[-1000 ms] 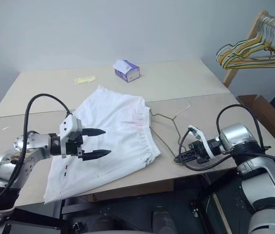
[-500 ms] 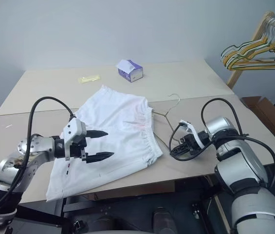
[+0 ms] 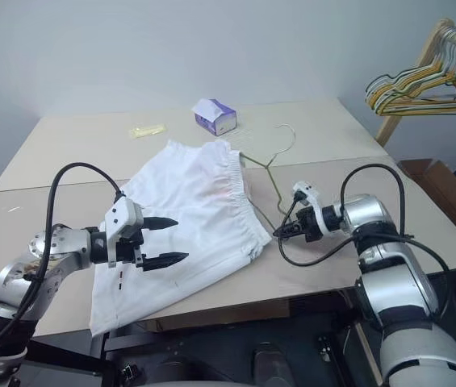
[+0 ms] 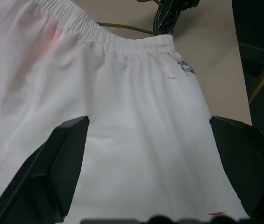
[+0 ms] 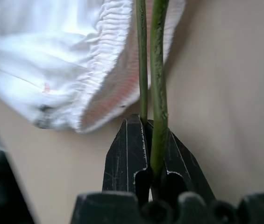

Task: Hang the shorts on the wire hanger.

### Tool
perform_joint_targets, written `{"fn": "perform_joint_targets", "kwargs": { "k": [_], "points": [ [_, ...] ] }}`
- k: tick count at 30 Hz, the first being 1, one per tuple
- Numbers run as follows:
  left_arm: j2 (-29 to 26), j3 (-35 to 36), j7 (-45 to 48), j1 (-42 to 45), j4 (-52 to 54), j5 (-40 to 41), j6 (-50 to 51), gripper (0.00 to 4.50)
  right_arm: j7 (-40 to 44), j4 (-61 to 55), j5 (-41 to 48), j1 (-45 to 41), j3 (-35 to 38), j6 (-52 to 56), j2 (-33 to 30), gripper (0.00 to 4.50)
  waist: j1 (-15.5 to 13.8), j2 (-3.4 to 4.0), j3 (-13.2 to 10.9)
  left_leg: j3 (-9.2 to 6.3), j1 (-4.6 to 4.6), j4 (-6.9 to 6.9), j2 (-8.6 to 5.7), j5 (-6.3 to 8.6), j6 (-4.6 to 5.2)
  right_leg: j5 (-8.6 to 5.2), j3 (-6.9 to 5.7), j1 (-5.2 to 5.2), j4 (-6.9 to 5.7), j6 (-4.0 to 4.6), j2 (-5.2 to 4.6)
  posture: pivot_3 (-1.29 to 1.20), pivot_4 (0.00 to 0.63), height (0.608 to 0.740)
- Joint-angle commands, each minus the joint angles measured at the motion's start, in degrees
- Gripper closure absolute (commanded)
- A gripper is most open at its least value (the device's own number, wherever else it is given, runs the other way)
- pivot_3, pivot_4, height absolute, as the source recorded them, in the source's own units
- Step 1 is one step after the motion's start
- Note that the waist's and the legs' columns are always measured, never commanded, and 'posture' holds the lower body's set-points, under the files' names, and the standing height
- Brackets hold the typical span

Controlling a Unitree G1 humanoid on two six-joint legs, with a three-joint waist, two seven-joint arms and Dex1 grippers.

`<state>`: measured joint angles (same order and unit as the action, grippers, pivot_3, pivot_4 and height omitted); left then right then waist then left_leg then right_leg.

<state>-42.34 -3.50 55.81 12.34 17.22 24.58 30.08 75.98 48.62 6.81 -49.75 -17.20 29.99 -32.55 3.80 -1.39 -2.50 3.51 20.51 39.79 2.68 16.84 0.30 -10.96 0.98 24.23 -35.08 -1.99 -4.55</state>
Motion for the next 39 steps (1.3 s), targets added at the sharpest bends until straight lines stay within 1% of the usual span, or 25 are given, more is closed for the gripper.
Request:
{"fn": "perform_joint_targets", "kwargs": {
  "k": [1, 6, 7, 10, 13, 17, 21, 24, 26, 29, 32, 36, 39],
  "points": [
    [-0.1, 0.1, 0.7, 2.1, 0.9, -0.2, -1.2, 0.03, -2.3, -8.5, -3.2, 1.0, 0.6, -9.7, -2.3, 4.5, 0.0, 0.02, 0.0, 0.0, 0.01, 0.0, 0.0, 0.0, 0.0, 0.0, 0.01, 0.01, 0.0, 0.0, 0.0, 0.0, 0.0, 0.74],
    [-0.7, -0.9, 3.1, 3.2, 1.5, -0.6, -2.7, 0.03, -5.3, -8.9, -7.2, -1.6, 0.5, -15.4, -2.2, 4.5, 0.3, 0.02, 0.0, 0.02, -0.02, 0.0, 0.0, 0.0, 0.0, 0.0, 0.01, 0.0, 0.02, 0.01, 0.0, -0.01, 0.0, 0.74],
    [-0.5, 0.0, 4.0, 3.6, 1.6, 0.4, -3.5, 0.03, -5.9, -8.7, -8.2, -2.7, 0.1, -16.6, -2.2, 4.5, 0.3, 0.02, 0.0, 0.02, -0.03, -0.01, 0.0, 0.0, 0.0, 0.0, 0.02, -0.01, 0.02, 0.01, 0.01, -0.01, 0.0, 0.74],
    [0.1, 5.0, 7.2, 6.1, 1.2, 7.3, -3.2, 0.03, -6.2, -8.7, -10.5, -5.1, -0.5, -19.1, -2.0, 4.5, 0.3, 0.04, 0.0, 0.02, 0.0, -0.01, 0.01, 0.0, 0.0, 0.0, 0.02, 0.03, 0.01, 0.01, 0.01, -0.01, 0.0, 0.74],
    [0.0, 9.1, 6.4, 11.8, -2.7, 10.1, -2.5, 0.03, -5.2, -9.1, -11.2, -7.2, -0.6, -19.5, -1.4, 4.5, 0.3, 0.04, 0.0, 0.01, 0.01, 0.0, 0.01, 0.0, 0.0, 0.0, 0.01, 0.03, 0.02, 0.01, 0.01, -0.01, 0.0, 0.74],
    [-1.5, 11.2, 6.9, 21.1, -11.4, 8.7, -4.0, 0.03, -5.7, -12.3, -13.7, -7.6, -2.3, -20.9, -0.7, 4.5, 0.3, 0.04, 0.0, -0.01, -0.02, -0.01, 0.0, 0.0, 0.0, 0.0, -0.02, -0.03, 0.04, 0.01, 0.01, -0.01, 0.0, 0.74],
    [-4.7, 8.0, 11.9, 28.3, -21.4, 2.3, -10.4, 0.03, -5.7, -19.3, -15.5, -5.3, -4.3, -19.8, 0.1, 4.5, 0.3, 0.04, 0.0, -0.01, 0.01, -0.01, 0.0, -0.02, -0.04, 0.0, -0.04, 0.02, 0.04, 0.0, 0.01, -0.01, 0.0, 0.74],
    [-5.6, 5.4, 15.9, 33.1, -28.7, -1.3, -14.4, 0.03, -6.5, -24.6, -17.3, -3.4, -5.7, -17.9, 0.4, 4.5, 0.3, 0.04, 0.0, -0.01, 0.02, -0.01, 0.01, -0.04, -0.06, 0.0, -0.07, 0.02, 0.03, 0.01, 0.03, -0.01, 0.0, 0.74],
    [-6.0, 3.8, 21.0, 35.7, -33.2, -1.7, -15.0, 0.03, -6.5, -27.3, -17.5, -2.7, -5.9, -15.5, 0.9, 4.5, 0.3, 0.04, 0.0, 0.01, 0.04, 0.0, 0.01, -0.05, -0.08, 0.0, -0.08, 0.04, 0.02, 0.01, 0.03, -0.01, 0.0, 0.74],
    [-7.2, 0.5, 29.6, 37.7, -38.4, -4.5, -19.3, 0.03, -7.2, -30.0, -18.9, -2.2, -6.8, -13.1, 1.3, 4.5, 0.3, 0.05, 0.0, 0.0, 0.08, 0.02, 0.01, -0.05, -0.08, 0.0, -0.1, 0.06, 0.0, 0.01, 0.03, -0.03, 0.0, 0.74],
    [-7.5, -2.3, 35.3, 39.8, -42.3, -7.0, -23.1, 0.03, -7.0, -31.9, -19.2, -1.9, -7.1, -11.0, 1.5, 4.5, 0.4, 0.04, 0.0, 0.01, 0.16, 0.03, 0.01, -0.05, -0.08, 0.0, -0.11, 0.13, 0.01, 0.01, 0.04, -0.04, 0.0, 0.74],
    [-9.0, -8.2, 36.7, 42.1, -45.5, -7.5, -27.0, 0.03, -6.5, -33.3, -19.5, -2.0, -7.6, -8.7, 1.7, 4.5, 0.4, 0.04, 0.0, -0.02, 0.27, 0.06, 0.03, -0.05, -0.08, 0.0, -0.14, 0.19, -0.01, 0.01, 0.04, -0.05, 0.0, 0.74],
    [-8.9, -11.7, 36.7, 44.0, -49.0, -8.8, -29.4, 0.03, -6.1, -34.9, -19.2, -1.8, -8.1, -7.1, 1.7, 4.5, 0.4, 0.04, 0.0, -0.02, 0.31, 0.06, 0.03, -0.05, -0.07, 0.0, -0.14, 0.23, -0.01, 0.01, 0.04, -0.05, 0.0, 0.74]
  ]
}}
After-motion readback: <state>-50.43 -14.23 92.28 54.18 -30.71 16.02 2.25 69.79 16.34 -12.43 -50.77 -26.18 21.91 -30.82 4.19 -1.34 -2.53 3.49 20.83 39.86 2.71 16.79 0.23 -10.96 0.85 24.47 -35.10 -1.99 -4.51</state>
